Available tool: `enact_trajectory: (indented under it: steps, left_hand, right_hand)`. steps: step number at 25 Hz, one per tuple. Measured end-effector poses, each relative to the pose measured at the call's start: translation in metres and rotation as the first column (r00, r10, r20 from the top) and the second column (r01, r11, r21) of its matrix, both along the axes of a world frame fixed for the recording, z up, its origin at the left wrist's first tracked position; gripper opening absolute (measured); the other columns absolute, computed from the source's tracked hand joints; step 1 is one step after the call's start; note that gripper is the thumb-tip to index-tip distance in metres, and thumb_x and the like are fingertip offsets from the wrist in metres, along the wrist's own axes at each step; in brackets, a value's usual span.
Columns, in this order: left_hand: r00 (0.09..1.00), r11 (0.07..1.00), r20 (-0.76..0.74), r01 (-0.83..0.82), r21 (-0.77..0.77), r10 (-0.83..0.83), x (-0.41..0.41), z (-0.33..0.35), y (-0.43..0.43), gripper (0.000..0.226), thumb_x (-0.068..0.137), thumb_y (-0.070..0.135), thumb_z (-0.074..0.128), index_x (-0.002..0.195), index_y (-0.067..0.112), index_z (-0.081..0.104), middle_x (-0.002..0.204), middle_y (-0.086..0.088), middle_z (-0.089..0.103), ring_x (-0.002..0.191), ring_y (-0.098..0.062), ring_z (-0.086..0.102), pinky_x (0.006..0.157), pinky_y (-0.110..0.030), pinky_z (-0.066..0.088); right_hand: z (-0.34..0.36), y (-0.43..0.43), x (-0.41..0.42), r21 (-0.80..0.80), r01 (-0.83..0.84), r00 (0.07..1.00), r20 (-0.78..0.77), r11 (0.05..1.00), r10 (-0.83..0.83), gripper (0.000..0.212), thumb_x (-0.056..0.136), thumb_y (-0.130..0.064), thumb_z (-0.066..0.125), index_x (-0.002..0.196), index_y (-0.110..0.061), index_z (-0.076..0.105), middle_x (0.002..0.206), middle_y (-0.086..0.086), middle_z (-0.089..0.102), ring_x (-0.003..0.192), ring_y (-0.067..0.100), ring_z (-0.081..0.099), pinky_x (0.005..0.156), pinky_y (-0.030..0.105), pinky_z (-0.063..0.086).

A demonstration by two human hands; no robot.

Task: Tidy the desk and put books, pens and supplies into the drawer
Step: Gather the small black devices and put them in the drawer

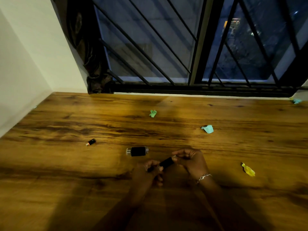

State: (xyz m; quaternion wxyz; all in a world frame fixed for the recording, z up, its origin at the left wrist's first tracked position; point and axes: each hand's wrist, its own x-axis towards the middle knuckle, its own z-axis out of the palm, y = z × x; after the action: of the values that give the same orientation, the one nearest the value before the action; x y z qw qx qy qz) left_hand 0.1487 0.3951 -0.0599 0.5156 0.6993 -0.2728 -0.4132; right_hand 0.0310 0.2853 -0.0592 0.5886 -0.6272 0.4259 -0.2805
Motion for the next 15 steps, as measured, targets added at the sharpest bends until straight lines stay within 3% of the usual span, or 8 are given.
enact_trajectory:
  steps: [4,7,10,13,15]
  left_hand:
    - [0.959,1.000,0.283,-0.019,0.002,0.018,0.001,-0.006,-0.003,0.020,0.086,0.012,0.062,0.090,0.029,0.053,0.089,0.007,0.056,0.065,-0.009,0.060,0.052,-0.019,0.050]
    - [0.804,0.996,0.593,-0.012,0.083,-0.040,0.008,-0.012,-0.007,0.023,0.086,0.018,0.062,0.109,0.019,0.060,0.108,0.003,0.055,0.099,-0.013,0.057,0.078,-0.018,0.042]
    - [0.707,0.995,0.702,0.025,0.095,-0.085,0.011,-0.018,-0.005,0.040,0.086,0.035,0.059,0.123,0.019,0.056,0.131,-0.002,0.044,0.113,-0.015,0.052,0.086,-0.018,0.039]
    - [0.733,0.999,0.680,0.008,-0.033,0.016,0.009,-0.023,0.004,0.054,0.080,0.054,0.043,0.118,0.020,0.059,0.122,-0.007,0.052,0.099,-0.021,0.062,0.078,-0.021,0.042]
    - [0.649,0.988,0.746,-0.068,-0.140,0.150,0.017,-0.025,0.011,0.039,0.082,0.049,0.042,0.109,0.025,0.058,0.111,-0.009,0.059,0.087,-0.022,0.064,0.074,-0.022,0.044]
  right_hand:
    - [-0.004,0.001,0.004,-0.108,-0.018,0.983,-0.182,0.994,-0.002,0.031,0.075,-0.002,0.072,0.066,-0.029,0.063,0.069,-0.003,0.064,0.046,-0.006,0.056,0.048,0.009,0.043]
    - [-0.007,0.001,0.007,-0.262,-0.121,0.930,-0.367,0.957,0.017,0.012,0.075,-0.013,0.074,0.081,-0.023,0.070,0.087,0.001,0.066,0.071,0.004,0.059,0.063,0.012,0.043]
    - [-0.010,0.002,0.006,-0.352,-0.191,0.904,-0.426,0.916,0.024,0.019,0.077,-0.017,0.072,0.096,-0.015,0.069,0.095,0.000,0.064,0.082,0.005,0.056,0.064,0.003,0.036]
    - [-0.009,0.008,-0.001,-0.359,-0.121,0.950,-0.311,0.926,0.004,0.015,0.078,-0.013,0.071,0.084,-0.025,0.064,0.089,-0.002,0.064,0.076,-0.002,0.055,0.063,0.003,0.039]
    - [-0.008,0.009,-0.010,-0.390,-0.117,0.960,-0.281,0.913,0.003,0.027,0.079,-0.011,0.069,0.077,-0.035,0.058,0.087,-0.004,0.063,0.078,-0.004,0.054,0.065,0.007,0.040]
